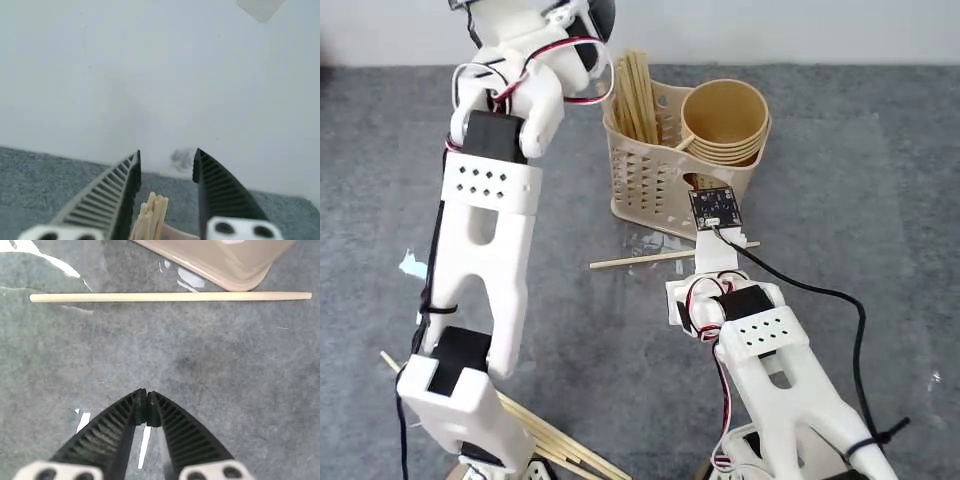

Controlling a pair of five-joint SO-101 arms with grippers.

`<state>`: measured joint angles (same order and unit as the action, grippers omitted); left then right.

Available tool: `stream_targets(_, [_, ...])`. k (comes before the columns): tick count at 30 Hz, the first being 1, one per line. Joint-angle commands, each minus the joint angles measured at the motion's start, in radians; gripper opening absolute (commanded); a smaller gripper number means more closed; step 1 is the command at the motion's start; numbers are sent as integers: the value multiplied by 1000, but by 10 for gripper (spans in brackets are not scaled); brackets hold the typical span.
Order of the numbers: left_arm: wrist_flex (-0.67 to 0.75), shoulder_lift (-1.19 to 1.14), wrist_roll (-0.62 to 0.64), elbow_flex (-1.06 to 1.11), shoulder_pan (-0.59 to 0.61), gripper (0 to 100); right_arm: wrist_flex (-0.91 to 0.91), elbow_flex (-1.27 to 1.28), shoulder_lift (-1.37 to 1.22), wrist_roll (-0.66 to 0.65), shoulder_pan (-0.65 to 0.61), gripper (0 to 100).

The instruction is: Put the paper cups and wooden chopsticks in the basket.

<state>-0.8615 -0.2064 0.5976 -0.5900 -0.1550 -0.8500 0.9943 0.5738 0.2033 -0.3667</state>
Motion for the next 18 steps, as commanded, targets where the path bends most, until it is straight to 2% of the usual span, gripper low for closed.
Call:
stream_targets(1, [-103,69,-12,-151,3,173,13,-3,21,5,5,9])
stream_targets(6, [-422,69,-15,-371,48,173,10,-3,22,5,5,9])
stream_targets(10, [-655,69,-38,-496,143,173,8,-3,33,5,4,9])
stream_targets(13, [-773,69,-98,-552,235,173,8,-3,33,5,4,9])
stream_targets(18, [-891,68,-109,-567,377,173,8,-11,35,5,-5,9])
